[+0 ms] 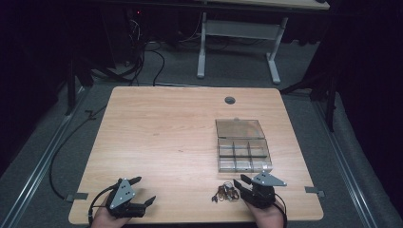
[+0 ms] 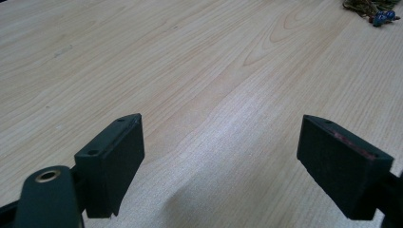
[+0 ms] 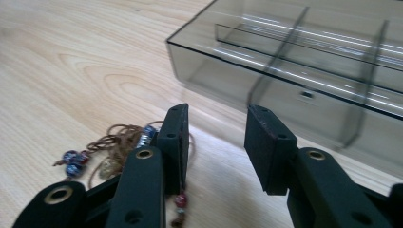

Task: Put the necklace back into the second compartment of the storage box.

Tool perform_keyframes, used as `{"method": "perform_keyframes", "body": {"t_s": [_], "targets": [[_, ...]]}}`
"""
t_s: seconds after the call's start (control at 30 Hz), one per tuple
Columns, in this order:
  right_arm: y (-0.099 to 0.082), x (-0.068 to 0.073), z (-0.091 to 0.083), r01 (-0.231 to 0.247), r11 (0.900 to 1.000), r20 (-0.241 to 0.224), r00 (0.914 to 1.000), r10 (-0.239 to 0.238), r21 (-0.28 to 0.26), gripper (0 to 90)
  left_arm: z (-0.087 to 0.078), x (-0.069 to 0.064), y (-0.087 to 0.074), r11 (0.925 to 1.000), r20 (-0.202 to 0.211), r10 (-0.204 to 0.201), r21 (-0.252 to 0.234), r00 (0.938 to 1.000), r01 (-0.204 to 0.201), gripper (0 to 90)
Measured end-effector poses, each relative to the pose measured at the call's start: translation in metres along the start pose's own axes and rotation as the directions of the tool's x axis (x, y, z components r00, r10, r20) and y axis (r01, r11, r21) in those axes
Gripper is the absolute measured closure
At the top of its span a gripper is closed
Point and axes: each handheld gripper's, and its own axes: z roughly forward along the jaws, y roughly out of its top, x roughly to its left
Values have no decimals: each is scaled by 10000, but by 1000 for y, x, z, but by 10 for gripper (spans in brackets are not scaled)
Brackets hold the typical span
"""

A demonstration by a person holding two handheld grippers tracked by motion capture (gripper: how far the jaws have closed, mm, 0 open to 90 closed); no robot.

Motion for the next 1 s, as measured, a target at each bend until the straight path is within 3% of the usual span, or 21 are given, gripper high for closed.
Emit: {"method": "perform_keyframes", "body": {"t_s": [0.2,0.5,0.6,0.8,1.0], "targets": [[2,11,5,244,9997,-349,9991,-242,58,650,0,0,0,10000,7,5,-9,10000,-5,164],[5,35,12,967,9950,-1014,9904,-937,248,714,0,0,0,10000,46,31,-16,10000,-31,164],[4,44,16,1282,9905,-1227,9850,-1213,505,809,0,0,0,10000,53,33,-18,10000,-33,164],[2,49,19,1534,9842,-1106,9835,-1433,889,863,0,0,0,10000,44,53,-29,10000,-53,164],[-4,42,14,1487,9838,-967,9855,-1391,1002,867,0,0,0,10000,41,53,-25,10000,-53,164]]}}
